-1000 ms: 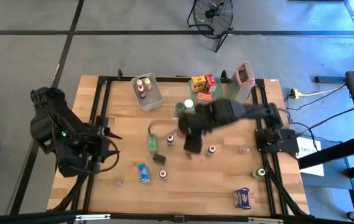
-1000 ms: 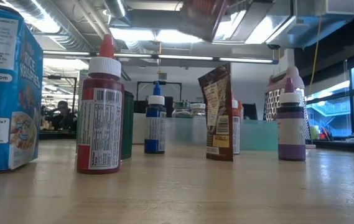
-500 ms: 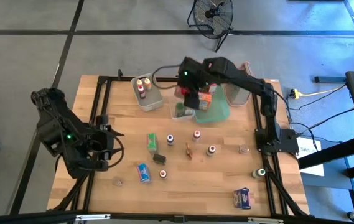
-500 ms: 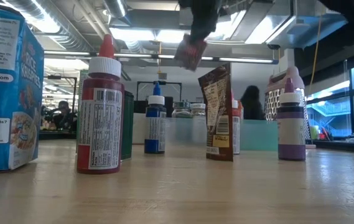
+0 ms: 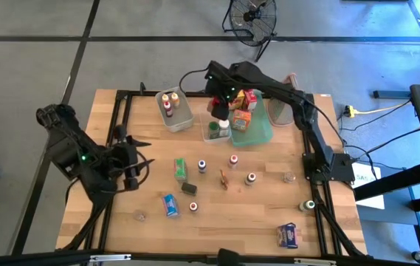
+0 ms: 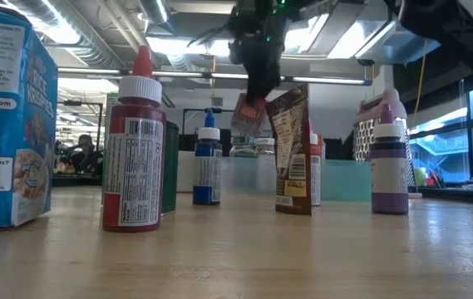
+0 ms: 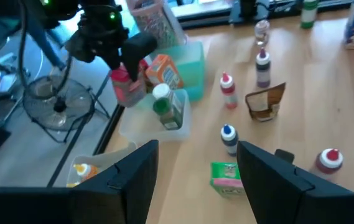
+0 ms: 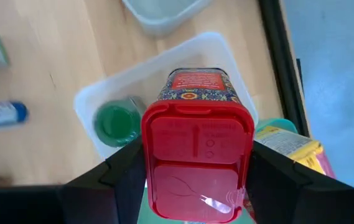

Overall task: Pick & Place Kitchen Items
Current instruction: Put the red seasoning can into the white bin

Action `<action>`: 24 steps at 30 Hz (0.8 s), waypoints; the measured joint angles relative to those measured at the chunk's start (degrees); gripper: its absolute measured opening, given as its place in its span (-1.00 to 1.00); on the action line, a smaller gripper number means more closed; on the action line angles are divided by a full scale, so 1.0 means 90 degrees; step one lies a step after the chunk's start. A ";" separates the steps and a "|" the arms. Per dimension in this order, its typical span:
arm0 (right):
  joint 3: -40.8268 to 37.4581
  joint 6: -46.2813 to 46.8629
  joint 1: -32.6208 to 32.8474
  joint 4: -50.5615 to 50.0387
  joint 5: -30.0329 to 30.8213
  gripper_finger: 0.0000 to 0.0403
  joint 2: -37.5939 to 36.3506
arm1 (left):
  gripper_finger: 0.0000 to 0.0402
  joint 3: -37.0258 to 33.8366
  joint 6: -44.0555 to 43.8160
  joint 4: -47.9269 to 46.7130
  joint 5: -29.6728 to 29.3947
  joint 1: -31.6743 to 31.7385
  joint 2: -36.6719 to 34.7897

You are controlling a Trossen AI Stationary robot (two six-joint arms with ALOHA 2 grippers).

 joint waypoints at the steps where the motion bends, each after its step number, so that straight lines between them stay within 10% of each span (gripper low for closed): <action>1: 0.0000 -0.0136 -0.0020 -0.0024 -0.0003 0.10 0.0052 | 0.06 0.0000 0.0040 -0.0002 0.0079 0.0091 0.0000; 24: -0.0002 -0.1882 -0.0579 0.0100 -0.0150 0.10 0.0727 | 0.06 -0.0010 0.2440 0.0431 0.1678 0.1797 -0.0125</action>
